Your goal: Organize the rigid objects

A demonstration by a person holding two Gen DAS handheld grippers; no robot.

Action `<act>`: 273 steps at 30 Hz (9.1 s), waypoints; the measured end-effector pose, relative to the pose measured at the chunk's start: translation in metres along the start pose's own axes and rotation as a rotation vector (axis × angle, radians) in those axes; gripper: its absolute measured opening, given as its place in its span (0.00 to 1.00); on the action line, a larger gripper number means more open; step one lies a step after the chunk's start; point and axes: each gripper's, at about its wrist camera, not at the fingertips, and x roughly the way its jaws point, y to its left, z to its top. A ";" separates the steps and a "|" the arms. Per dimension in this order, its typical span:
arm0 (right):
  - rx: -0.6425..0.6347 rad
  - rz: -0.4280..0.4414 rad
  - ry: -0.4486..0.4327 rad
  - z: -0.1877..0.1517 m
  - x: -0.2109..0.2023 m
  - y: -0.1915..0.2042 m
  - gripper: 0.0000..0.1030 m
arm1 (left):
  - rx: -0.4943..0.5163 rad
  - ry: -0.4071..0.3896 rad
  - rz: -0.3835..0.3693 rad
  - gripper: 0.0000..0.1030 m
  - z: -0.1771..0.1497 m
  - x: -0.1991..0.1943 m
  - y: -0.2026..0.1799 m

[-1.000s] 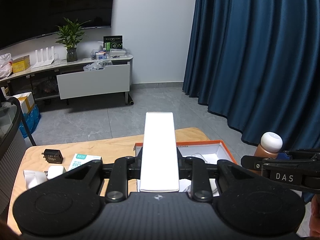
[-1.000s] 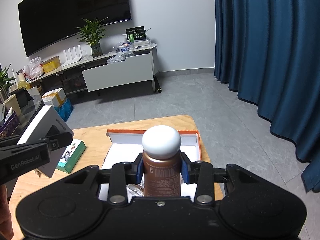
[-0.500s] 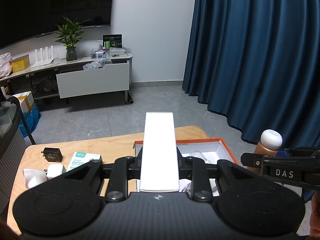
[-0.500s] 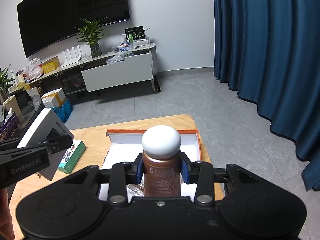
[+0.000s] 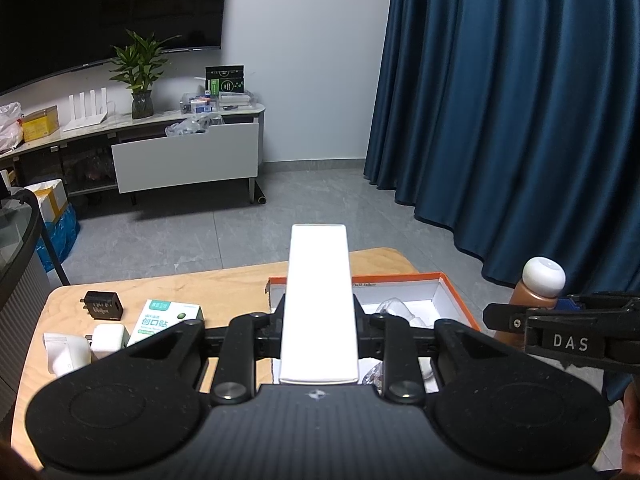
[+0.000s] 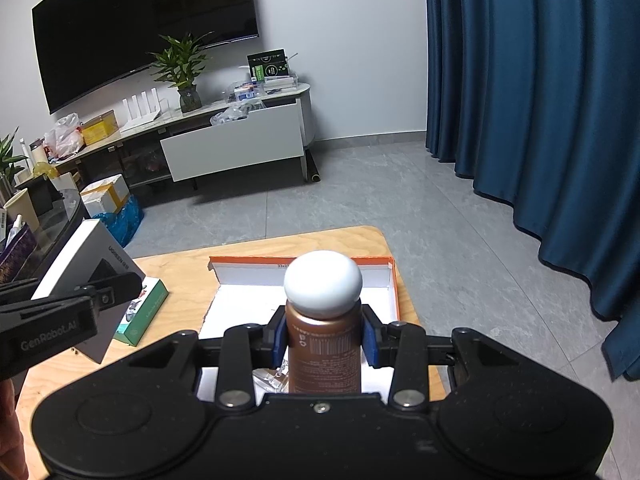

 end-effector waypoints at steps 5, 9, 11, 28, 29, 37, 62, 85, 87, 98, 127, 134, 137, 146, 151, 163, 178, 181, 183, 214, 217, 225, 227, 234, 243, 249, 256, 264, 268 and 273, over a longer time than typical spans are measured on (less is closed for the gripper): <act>0.003 -0.005 0.001 -0.002 0.002 -0.002 0.44 | -0.004 0.003 -0.001 0.27 0.000 0.002 0.001; 0.003 -0.016 -0.001 -0.003 0.002 -0.004 0.44 | -0.006 0.006 -0.004 0.27 0.000 0.003 0.002; 0.005 -0.020 -0.001 -0.003 0.002 -0.004 0.44 | -0.005 0.006 -0.005 0.27 -0.001 0.003 0.002; -0.009 -0.041 0.024 -0.004 0.005 -0.007 0.44 | -0.007 0.016 -0.010 0.27 -0.003 0.007 0.005; -0.011 -0.042 0.024 -0.004 0.005 -0.007 0.44 | -0.007 0.016 -0.010 0.27 -0.003 0.008 0.005; -0.011 -0.046 0.036 -0.003 0.009 -0.004 0.44 | -0.009 0.022 -0.011 0.27 -0.005 0.009 0.006; 0.067 -0.021 -0.031 -0.006 0.028 -0.026 0.65 | 0.000 0.097 -0.005 0.27 -0.015 0.042 0.003; 0.046 0.011 -0.076 -0.015 -0.003 -0.001 0.77 | -0.029 0.135 -0.022 0.62 -0.017 0.049 0.007; 0.039 0.021 -0.079 -0.016 -0.004 0.007 0.80 | -0.038 0.126 0.006 0.64 -0.015 0.041 0.015; -0.015 0.146 -0.018 -0.022 0.006 0.075 0.82 | -0.098 0.100 0.192 0.75 -0.024 -0.006 0.089; -0.112 0.257 0.058 -0.039 0.033 0.169 0.83 | -0.188 0.103 0.387 0.97 -0.055 -0.017 0.191; -0.103 0.249 0.065 -0.040 0.043 0.166 0.83 | -0.185 0.117 0.400 1.00 -0.054 0.015 0.210; -0.105 0.252 0.070 -0.039 0.048 0.167 0.83 | -0.170 0.136 0.407 1.00 -0.054 0.030 0.214; -0.121 0.259 0.091 -0.037 0.070 0.177 0.83 | -0.120 0.161 0.417 1.00 -0.061 0.064 0.224; -0.126 0.262 0.107 -0.035 0.088 0.187 0.83 | -0.108 0.133 0.344 0.66 -0.065 0.059 0.222; 0.000 0.207 0.177 -0.012 0.159 0.231 0.83 | -0.109 0.100 0.311 0.66 -0.069 0.020 0.214; -0.067 0.033 0.237 -0.019 0.207 0.272 0.81 | -0.149 0.079 0.293 0.66 -0.067 0.002 0.216; -0.085 0.048 0.197 -0.020 0.182 0.265 0.81 | -0.153 0.076 0.280 0.66 -0.066 -0.003 0.212; -0.099 0.057 0.166 -0.019 0.162 0.258 0.81 | -0.154 0.069 0.276 0.66 -0.065 -0.008 0.207; -0.017 -0.084 -0.062 -0.073 -0.053 0.060 0.81 | -0.022 0.055 0.043 0.66 -0.051 -0.058 0.024; 0.003 -0.095 -0.063 -0.080 -0.058 0.048 0.81 | -0.018 0.066 0.027 0.66 -0.054 -0.056 0.015; 0.003 -0.109 -0.087 -0.092 -0.069 0.034 0.81 | 0.001 0.077 0.016 0.66 -0.060 -0.057 0.000; 0.001 -0.108 -0.088 -0.093 -0.069 0.034 0.81 | 0.008 0.076 0.016 0.66 -0.061 -0.058 -0.003; -0.011 -0.107 -0.086 -0.100 -0.075 0.033 0.81 | 0.005 0.071 0.010 0.66 -0.068 -0.062 -0.009; -0.010 -0.109 -0.093 -0.102 -0.077 0.031 0.81 | 0.002 0.053 0.000 0.66 -0.068 -0.067 -0.013; -0.012 -0.111 -0.094 -0.102 -0.077 0.032 0.81 | 0.004 0.047 0.002 0.66 -0.071 -0.067 -0.012; -0.014 -0.112 -0.089 -0.100 -0.079 0.032 0.81 | -0.001 0.044 0.000 0.66 -0.072 -0.067 -0.011; -0.017 -0.112 -0.088 -0.100 -0.079 0.031 0.81 | -0.014 0.048 -0.001 0.66 -0.072 -0.066 -0.009; -0.022 -0.111 -0.083 -0.099 -0.076 0.031 0.81 | -0.021 0.051 -0.001 0.66 -0.072 -0.066 -0.009; -0.022 -0.111 -0.082 -0.099 -0.076 0.031 0.81 | -0.025 0.053 -0.002 0.66 -0.072 -0.066 -0.009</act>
